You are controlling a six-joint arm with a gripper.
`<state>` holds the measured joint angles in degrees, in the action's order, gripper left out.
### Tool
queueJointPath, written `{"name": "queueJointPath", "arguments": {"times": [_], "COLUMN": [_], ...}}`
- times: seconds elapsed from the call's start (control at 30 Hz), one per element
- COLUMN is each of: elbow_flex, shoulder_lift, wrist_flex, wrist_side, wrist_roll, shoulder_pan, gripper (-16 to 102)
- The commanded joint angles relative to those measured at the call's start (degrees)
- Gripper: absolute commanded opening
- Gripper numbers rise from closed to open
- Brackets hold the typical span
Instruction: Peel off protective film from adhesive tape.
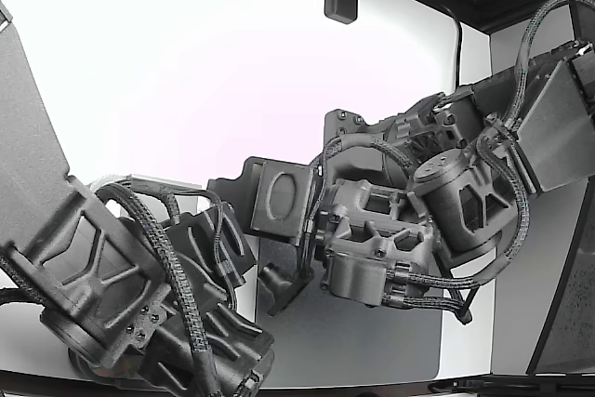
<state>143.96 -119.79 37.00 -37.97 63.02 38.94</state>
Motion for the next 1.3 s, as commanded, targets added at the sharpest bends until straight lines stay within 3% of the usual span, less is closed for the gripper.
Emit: {"name": "queueJointPath", "arguments": {"times": [0.0,0.43,1.03,1.17,1.27], "elbow_flex": [-1.32,-1.93,-4.39,-1.93,0.53], "shoulder_lift": [-1.41,-2.02,-10.90,-16.79,-24.17], "wrist_flex": [0.35,2.20,17.67,17.40,18.11], "wrist_side": [0.09,0.09,-4.48,-4.39,-3.43], "wrist_roll": [-0.26,-0.62,-5.89,-7.29,-8.44], "shoulder_pan": [-0.62,-0.53,-1.32,-2.20,-3.60], "gripper": [-12,-12,-12,-12,7]}}
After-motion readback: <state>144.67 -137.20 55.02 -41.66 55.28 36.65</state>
